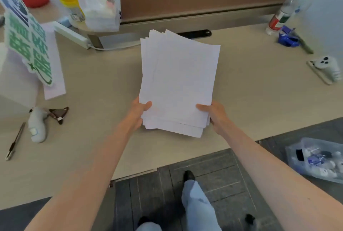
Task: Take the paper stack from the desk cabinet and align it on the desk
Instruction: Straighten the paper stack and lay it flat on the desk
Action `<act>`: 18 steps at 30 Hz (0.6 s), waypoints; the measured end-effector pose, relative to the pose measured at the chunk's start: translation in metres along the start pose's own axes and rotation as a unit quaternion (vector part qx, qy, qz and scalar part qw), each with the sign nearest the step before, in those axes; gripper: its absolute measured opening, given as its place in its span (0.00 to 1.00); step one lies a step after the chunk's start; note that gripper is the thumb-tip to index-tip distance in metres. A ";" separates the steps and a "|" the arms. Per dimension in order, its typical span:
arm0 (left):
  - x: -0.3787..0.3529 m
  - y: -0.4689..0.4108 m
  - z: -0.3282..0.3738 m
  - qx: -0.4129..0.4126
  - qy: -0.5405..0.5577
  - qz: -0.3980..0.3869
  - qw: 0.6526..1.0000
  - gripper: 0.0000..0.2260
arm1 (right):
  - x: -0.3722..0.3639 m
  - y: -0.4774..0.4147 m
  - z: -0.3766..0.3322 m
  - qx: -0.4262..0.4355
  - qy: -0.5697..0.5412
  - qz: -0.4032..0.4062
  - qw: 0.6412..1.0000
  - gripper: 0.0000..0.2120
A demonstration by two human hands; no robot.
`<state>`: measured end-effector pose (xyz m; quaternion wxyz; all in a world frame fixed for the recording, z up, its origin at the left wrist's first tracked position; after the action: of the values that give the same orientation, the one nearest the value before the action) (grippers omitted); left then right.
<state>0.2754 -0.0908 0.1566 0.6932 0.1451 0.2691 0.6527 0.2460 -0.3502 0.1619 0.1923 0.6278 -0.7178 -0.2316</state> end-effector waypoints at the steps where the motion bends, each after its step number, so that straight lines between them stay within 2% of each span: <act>1: -0.005 -0.012 0.002 -0.002 0.012 0.012 1.000 0.18 | 0.006 -0.015 -0.012 -0.010 -0.028 -0.030 0.999 0.17; 3: -0.013 -0.030 0.004 -0.014 0.022 0.019 0.999 0.17 | 0.013 -0.041 -0.035 -0.028 -0.069 -0.090 0.993 0.20; 6: -0.028 -0.049 0.007 -0.026 0.034 0.021 0.999 0.17 | 0.017 -0.072 -0.062 -0.049 -0.039 -0.151 0.987 0.21; 10: -0.039 -0.063 0.016 -0.030 0.025 0.041 0.998 0.12 | 0.016 -0.097 -0.081 -0.031 -0.010 -0.145 0.989 0.17; 14: -0.041 -0.081 0.032 -0.031 -0.013 0.053 0.998 0.18 | 0.015 -0.115 -0.094 -0.007 -0.012 -0.131 0.991 0.13; 16: -0.044 -0.086 0.046 -0.040 0.004 0.037 0.998 0.20 | 0.016 -0.118 -0.102 0.006 -0.011 -0.128 0.992 0.06; 18: -0.047 -0.089 0.065 -0.055 0.035 0.017 0.998 0.20 | 0.014 -0.122 -0.109 0.023 -0.006 -0.135 0.991 0.04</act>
<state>0.3857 -0.1363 0.1690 0.6793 0.0884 0.2543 0.6827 0.4046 -0.3870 0.1813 0.1404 0.7220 -0.6324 -0.2431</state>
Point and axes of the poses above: each hand's wrist, its own y-axis away from the middle knuckle, its own x-axis out of the back of the hand, z = x × y, the point moved 3 cm from there along -y, towards the middle knuckle, and after that the axes turned 4 degrees about -z, right-handed, at the moved point
